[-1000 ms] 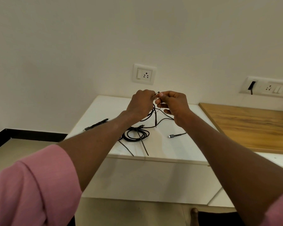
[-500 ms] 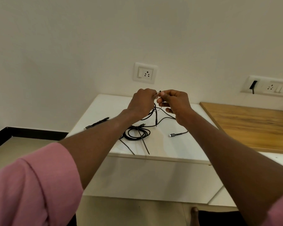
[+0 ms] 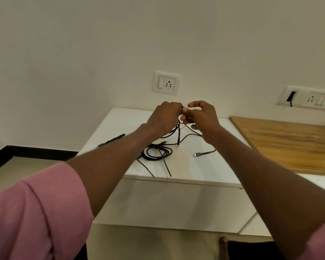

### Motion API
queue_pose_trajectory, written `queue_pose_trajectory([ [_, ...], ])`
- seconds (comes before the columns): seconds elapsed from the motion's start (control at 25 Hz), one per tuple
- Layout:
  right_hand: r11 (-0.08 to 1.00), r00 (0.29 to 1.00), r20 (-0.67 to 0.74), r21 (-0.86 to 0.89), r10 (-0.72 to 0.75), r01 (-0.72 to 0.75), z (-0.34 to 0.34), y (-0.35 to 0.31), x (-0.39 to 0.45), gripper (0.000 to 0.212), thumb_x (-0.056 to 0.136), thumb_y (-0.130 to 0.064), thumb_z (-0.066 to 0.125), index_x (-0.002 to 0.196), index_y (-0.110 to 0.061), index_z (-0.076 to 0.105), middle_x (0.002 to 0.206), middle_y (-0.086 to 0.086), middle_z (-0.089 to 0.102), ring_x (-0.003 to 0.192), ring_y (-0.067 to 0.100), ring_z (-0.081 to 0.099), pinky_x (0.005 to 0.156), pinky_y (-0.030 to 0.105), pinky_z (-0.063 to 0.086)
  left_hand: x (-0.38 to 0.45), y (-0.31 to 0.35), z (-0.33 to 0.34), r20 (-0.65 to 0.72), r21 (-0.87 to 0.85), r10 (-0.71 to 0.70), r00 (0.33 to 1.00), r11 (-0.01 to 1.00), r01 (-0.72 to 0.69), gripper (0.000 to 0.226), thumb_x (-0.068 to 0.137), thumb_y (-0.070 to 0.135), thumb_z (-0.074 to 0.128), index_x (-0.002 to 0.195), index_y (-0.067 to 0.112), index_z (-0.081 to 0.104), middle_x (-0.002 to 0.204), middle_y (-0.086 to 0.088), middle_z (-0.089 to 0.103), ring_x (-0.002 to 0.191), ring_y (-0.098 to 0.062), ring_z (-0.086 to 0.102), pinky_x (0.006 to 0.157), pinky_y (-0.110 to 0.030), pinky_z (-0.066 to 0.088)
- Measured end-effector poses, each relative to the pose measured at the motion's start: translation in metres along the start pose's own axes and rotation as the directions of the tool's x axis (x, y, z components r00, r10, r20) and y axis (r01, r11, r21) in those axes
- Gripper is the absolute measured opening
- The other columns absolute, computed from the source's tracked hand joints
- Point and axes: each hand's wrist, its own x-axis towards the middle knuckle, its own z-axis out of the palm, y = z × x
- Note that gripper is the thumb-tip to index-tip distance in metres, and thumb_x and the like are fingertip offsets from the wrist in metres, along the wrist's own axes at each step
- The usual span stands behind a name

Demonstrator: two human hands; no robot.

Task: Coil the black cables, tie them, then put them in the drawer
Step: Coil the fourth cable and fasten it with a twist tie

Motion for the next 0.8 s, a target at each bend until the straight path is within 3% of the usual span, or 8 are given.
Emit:
queue_pose_trajectory([
  [0.08,1.0,1.0,0.006,0.016,-0.003,0.003,-0.002,-0.001,0.0,0.024,0.096,-0.015,0.072,0.116,-0.008,0.062,0.069,0.005,0.072,0.063,0.017,0.063,0.056,0.025,0.038,-0.002,0.004,-0.003,0.001,-0.033,0.02,1.0,0.999,-0.02,0.018,0.103,0.011,0.047,0.116,0.014,0.058,0.077,-0.005,0.058,0.067,-0.024,0.055,0.057,-0.034,0.04],
  [0.16,1.0,1.0,0.023,0.026,-0.01,0.009,-0.003,-0.001,-0.001,0.018,0.096,-0.016,0.072,0.112,-0.012,0.064,0.069,0.005,0.071,0.063,0.018,0.063,0.053,0.023,0.038,-0.002,0.004,-0.005,0.002,-0.057,0.035,0.999,0.998,-0.035,0.022,0.1,0.007,0.046,0.119,0.017,0.053,0.072,0.0,0.055,0.061,-0.017,0.05,0.053,-0.032,0.036],
  [0.32,0.998,1.0,-0.002,0.057,-0.024,0.025,-0.004,-0.002,-0.001,0.011,0.097,-0.015,0.07,0.107,-0.011,0.069,0.068,0.004,0.07,0.06,0.017,0.063,0.047,0.016,0.038,0.0,0.002,-0.007,0.02,-0.099,0.02,1.0,0.995,-0.018,0.021,0.1,0.008,0.049,0.112,0.02,0.061,0.086,0.0,0.066,0.073,-0.023,0.058,0.061,-0.033,0.044],
  [0.44,0.999,0.999,-0.04,0.032,-0.002,0.004,-0.004,-0.002,0.002,0.001,0.096,-0.014,0.071,0.096,-0.014,0.071,0.074,0.004,0.073,0.065,0.015,0.067,0.051,0.02,0.041,0.001,0.002,-0.007,0.016,-0.127,0.013,1.0,0.992,-0.01,0.018,0.103,0.014,0.05,0.106,0.018,0.067,0.079,0.0,0.061,0.072,-0.022,0.054,0.058,-0.03,0.04],
  [0.64,1.0,0.996,-0.087,-0.017,-0.013,0.012,-0.002,0.001,0.007,0.009,0.096,-0.021,0.071,0.088,-0.016,0.073,0.084,0.0,0.074,0.074,0.012,0.065,0.062,0.025,0.045,0.006,-0.001,-0.008,-0.05,-0.217,0.0,0.999,0.976,-0.011,0.017,0.102,0.02,0.057,0.097,0.022,0.074,0.07,0.01,0.06,0.068,-0.015,0.054,0.061,-0.027,0.036],
  [0.8,0.997,0.983,-0.164,-0.02,-0.078,0.076,0.002,-0.003,0.009,0.012,0.098,-0.019,0.068,0.087,-0.018,0.072,0.081,-0.001,0.07,0.071,0.011,0.065,0.062,0.021,0.045,0.007,0.0,-0.009,-0.151,-0.192,-0.015,0.988,0.981,-0.014,0.018,0.097,0.016,0.064,0.097,0.026,0.078,0.08,0.009,0.064,0.079,-0.013,0.058,0.064,-0.019,0.038],
])
